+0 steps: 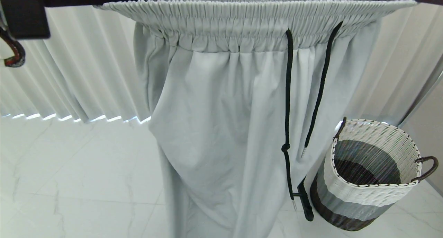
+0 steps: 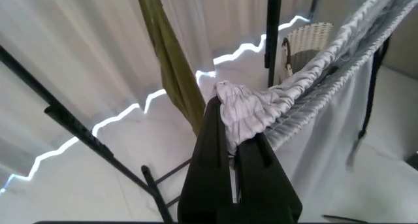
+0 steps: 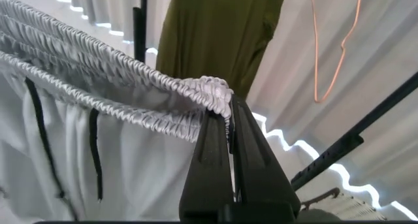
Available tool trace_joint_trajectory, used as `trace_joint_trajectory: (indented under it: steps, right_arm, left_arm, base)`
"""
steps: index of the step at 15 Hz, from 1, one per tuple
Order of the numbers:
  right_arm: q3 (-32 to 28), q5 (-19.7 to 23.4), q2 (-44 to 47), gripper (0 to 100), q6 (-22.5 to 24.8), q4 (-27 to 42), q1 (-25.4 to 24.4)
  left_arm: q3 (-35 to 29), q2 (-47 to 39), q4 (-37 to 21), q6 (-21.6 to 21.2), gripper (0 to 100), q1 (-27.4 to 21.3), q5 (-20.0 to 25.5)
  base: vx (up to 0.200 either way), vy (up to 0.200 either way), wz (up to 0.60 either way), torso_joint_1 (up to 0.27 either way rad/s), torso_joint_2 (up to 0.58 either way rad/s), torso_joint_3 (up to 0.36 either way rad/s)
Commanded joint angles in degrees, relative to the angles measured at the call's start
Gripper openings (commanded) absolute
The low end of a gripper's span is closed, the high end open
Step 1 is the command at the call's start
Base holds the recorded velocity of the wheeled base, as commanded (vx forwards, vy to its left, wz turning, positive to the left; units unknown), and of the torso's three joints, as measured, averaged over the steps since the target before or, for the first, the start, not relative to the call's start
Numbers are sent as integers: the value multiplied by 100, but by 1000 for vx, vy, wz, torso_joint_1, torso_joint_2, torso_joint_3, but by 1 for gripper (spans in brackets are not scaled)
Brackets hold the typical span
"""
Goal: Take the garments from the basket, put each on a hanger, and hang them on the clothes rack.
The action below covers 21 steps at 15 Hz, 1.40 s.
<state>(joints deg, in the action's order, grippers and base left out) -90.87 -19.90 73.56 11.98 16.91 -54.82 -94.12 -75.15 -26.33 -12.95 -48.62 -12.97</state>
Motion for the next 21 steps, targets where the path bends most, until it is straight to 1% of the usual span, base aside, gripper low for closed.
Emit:
trace_joint_trajectory:
  steps: [1,3,5,6,8,9,10,11,13,17,18,19,21]
  right_arm:
    - [-10,3,-61,0,6,32,-29]
    - [-19,3,-219,0,6,181,-46]
    - [-142,3,-465,0,6,735,-169]
    - [-203,3,-606,0,-3,1069,-336]
    - [-203,21,-808,0,-65,1658,-925]
    - [-177,21,-817,0,-126,1886,-1347]
    - [-142,21,-790,0,-205,2088,-1751]
    - [-89,21,-738,0,-249,2150,-1962]
    - [-63,30,-650,0,-258,2124,-2006]
    - [-45,3,-738,0,-258,2168,-1989]
    - [-36,3,-738,0,-258,2168,-1918]
    - [-36,-58,-711,0,-249,2159,-1716]
    - [-63,-630,-597,0,-232,2097,-1365]
  left_arm:
    - [26,45,5,-6,0,-25,-48]
    - [34,10,5,-76,0,-43,-197]
    - [-1,-122,40,-94,0,-51,-329]
    - [-18,-175,163,-103,0,-113,-346]
    - [-115,-430,489,-94,0,-324,-549]
    - [-194,-597,700,-94,0,-412,-672]
    - [-317,-781,937,-94,0,-438,-777]
    - [-440,-931,1095,-94,0,-447,-865]
    - [-598,-1036,1130,-85,0,-447,-979]
    - [-546,-975,1078,11,0,-447,-1032]
    - [-546,-931,1034,29,0,-456,-1032]
    - [-554,-860,911,29,0,-465,-1032]
    - [-546,-597,392,55,0,-579,-1032]
  base:
    - [0,0,0,0,0,0]
    - [0,0,0,0,0,0]
    - [0,0,0,0,0,0]
    - [0,0,0,0,0,0]
    - [0,0,0,0,0,0]
    - [0,0,0,0,0,0]
    - [0,0,0,0,0,0]
    - [0,0,0,0,0,0]
    - [0,0,0,0,0,0]
    - [0,0,0,0,0,0]
    - [0,0,0,0,0,0]
    - [0,0,0,0,0,0]
    - [0,0,0,0,0,0]
